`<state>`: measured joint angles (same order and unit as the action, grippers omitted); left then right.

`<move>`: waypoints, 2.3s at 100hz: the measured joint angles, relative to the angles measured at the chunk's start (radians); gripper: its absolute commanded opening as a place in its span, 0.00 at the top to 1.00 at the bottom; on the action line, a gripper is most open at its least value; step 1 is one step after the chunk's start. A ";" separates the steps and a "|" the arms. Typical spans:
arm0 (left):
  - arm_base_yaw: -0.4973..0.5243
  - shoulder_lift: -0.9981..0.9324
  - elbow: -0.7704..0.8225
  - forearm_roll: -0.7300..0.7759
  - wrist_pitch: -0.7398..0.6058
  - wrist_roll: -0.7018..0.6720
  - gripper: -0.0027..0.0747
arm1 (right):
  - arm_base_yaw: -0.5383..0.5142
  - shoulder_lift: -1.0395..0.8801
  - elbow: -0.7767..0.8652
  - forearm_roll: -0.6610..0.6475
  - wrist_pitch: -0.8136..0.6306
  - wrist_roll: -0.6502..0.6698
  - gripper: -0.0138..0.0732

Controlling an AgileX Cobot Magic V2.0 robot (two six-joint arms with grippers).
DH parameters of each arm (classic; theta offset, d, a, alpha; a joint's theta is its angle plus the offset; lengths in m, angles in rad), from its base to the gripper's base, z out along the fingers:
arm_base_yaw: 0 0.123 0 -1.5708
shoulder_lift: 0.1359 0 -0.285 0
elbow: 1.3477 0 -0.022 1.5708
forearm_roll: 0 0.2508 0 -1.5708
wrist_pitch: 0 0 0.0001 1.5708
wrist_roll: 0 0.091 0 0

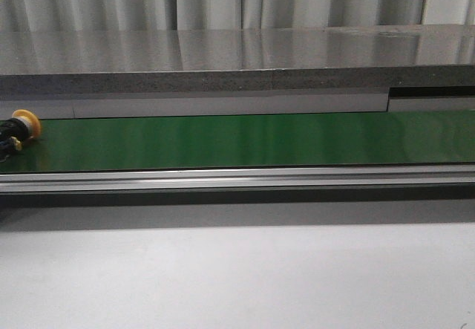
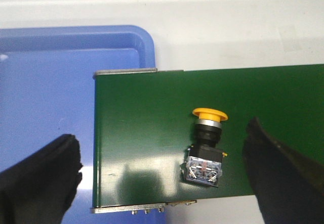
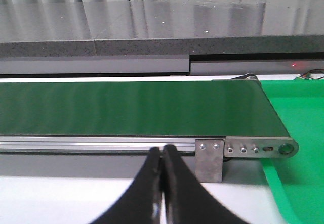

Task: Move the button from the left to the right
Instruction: 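Open the left gripper and raise it away from the button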

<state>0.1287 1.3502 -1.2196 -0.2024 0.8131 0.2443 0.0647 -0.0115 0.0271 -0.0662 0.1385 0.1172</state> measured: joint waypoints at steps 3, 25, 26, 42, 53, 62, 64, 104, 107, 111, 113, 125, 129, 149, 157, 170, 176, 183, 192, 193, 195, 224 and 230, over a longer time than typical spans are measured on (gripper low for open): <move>-0.001 -0.024 0.020 -0.002 -0.017 0.000 0.16 | 0.000 0.000 0.000 0.000 0.000 0.000 0.92; -0.044 -0.246 0.201 -0.008 -0.192 0.004 0.16 | 0.000 0.000 0.000 0.000 0.000 0.000 0.92; -0.047 -0.253 0.208 -0.008 -0.200 0.006 0.16 | 0.000 0.000 0.000 0.000 0.000 0.000 0.92; -0.108 -0.415 0.379 -0.015 -0.360 0.008 0.16 | 0.000 0.000 0.000 0.000 0.000 0.000 0.92; -0.141 -0.515 0.503 -0.020 -0.441 0.008 0.16 | 0.000 0.000 0.000 0.000 0.000 0.000 0.92; -0.156 -0.589 0.592 -0.024 -0.489 0.008 0.16 | 0.000 0.000 0.000 0.000 0.000 0.000 0.92; -0.158 -0.614 0.620 -0.024 -0.504 0.008 0.16 | 0.000 0.000 0.000 0.000 0.000 0.000 0.92; -0.160 -0.949 0.823 -0.054 -0.564 0.010 0.16 | 0.000 0.000 0.000 0.000 0.000 0.000 0.92; -0.160 -0.965 0.826 -0.056 -0.562 0.010 0.16 | 0.000 0.000 0.000 0.000 0.000 0.000 0.92; -0.160 -0.985 0.826 -0.056 -0.562 0.010 0.16 | 0.000 0.000 0.000 0.000 0.000 0.000 0.92; -0.160 -0.993 0.826 -0.058 -0.562 0.010 0.16 | 0.000 0.000 0.000 0.000 0.000 0.000 0.92; -0.160 -1.016 0.826 -0.058 -0.560 0.010 0.16 | 0.000 0.000 0.000 0.000 0.000 0.000 0.92; -0.160 -1.018 0.826 -0.058 -0.560 0.010 0.16 | 0.000 0.000 0.000 0.000 0.000 0.000 0.92; -0.160 -1.018 0.826 -0.058 -0.557 0.010 0.29 | 0.000 0.000 0.000 0.000 0.000 0.000 0.92; -0.160 -1.018 0.826 -0.058 -0.557 0.010 0.44 | 0.000 0.000 0.000 0.000 0.000 0.000 0.92; -0.160 -1.018 0.826 -0.058 -0.555 0.010 0.72 | 0.000 0.000 0.000 0.000 0.000 0.000 0.92; -0.160 -1.018 0.826 -0.058 -0.555 0.010 0.83 | 0.000 0.000 0.000 0.000 0.000 0.000 0.92; -0.160 -1.018 0.826 -0.058 -0.555 0.010 0.96 | 0.000 0.000 0.000 0.000 0.000 0.000 0.92; -0.160 -1.018 0.826 -0.058 -0.555 0.010 0.99 | 0.000 0.000 0.000 0.000 0.000 0.000 0.92; -0.160 -1.018 0.826 -0.058 -0.555 0.010 0.99 | 0.000 0.000 0.000 0.000 0.000 0.000 0.92; -0.160 -1.018 0.826 -0.058 -0.555 0.010 0.99 | 0.000 0.000 0.000 0.000 0.000 0.000 0.92; -0.160 -1.018 0.826 -0.058 -0.555 0.010 0.99 | 0.000 0.000 0.000 0.000 -0.002 0.000 0.92; -0.160 -1.018 0.826 -0.058 -0.555 0.010 0.99 | 0.000 0.000 0.000 0.000 -0.009 0.000 0.92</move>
<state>-0.0313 0.3325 -0.3939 -0.2601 0.2578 0.2539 0.0647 -0.0115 0.0271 -0.0662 0.1293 0.1172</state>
